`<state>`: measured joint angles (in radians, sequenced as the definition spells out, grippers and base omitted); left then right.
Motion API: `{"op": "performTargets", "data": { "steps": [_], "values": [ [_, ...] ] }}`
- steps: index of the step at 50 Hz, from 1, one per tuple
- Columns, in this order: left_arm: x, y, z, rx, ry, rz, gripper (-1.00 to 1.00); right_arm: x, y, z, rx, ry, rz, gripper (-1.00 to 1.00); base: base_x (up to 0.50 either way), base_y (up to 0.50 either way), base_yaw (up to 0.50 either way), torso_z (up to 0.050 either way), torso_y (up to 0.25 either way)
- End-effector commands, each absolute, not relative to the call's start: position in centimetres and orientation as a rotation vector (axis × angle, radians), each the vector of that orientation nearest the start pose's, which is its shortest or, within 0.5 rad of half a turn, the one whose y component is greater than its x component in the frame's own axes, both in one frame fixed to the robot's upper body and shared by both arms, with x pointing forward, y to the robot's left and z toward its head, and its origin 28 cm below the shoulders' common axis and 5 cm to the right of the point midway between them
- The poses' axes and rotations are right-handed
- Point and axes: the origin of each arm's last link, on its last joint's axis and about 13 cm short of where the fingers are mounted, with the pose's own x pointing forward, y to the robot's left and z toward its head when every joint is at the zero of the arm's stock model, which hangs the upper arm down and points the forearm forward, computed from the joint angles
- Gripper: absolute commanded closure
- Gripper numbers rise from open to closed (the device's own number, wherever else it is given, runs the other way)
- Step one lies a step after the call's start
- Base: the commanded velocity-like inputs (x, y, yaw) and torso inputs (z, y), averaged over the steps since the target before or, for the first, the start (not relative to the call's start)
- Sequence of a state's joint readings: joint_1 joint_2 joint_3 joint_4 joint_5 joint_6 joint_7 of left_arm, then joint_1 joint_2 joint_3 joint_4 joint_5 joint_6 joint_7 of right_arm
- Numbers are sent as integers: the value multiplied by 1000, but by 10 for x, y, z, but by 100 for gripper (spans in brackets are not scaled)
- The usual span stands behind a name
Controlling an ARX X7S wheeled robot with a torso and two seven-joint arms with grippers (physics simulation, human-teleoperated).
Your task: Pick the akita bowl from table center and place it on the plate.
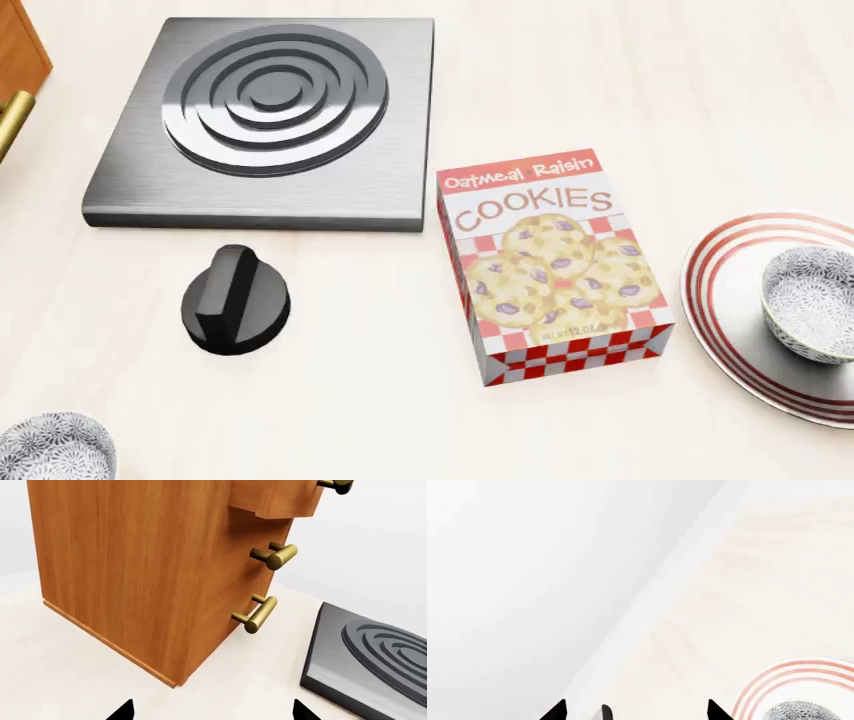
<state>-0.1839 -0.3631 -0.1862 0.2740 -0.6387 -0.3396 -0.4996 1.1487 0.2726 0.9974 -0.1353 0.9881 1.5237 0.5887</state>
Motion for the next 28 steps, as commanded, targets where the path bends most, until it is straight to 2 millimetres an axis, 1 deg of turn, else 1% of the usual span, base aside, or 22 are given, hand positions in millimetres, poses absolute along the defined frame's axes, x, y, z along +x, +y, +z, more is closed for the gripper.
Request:
{"op": "performTargets", "data": {
  "steps": [1,10,14,19,25,28],
  "values": [
    [239,296,113,-313,-137,450,-100,250,-229,298,861,-100,-73,-100,0,0,0,0,0],
    [240,296,113,-312,-136,447,-100,244,-222,302,792,-138,-54,-100,0,0,0,0,0],
    [240,295,113,-312,-137,447,-100,241,-219,297,754,-145,-53,-100,0,0,0,0,0],
    [240,294,112,-310,-136,441,-100,239,-215,298,717,-161,-48,-100,0,0,0,0,0],
    [239,295,114,-313,-143,439,-100,236,-207,292,587,-208,-65,-100,0,0,0,0,0],
    [239,295,114,-313,-142,436,-100,233,-201,293,515,-235,-57,-100,0,0,0,0,0]
  ]
}}
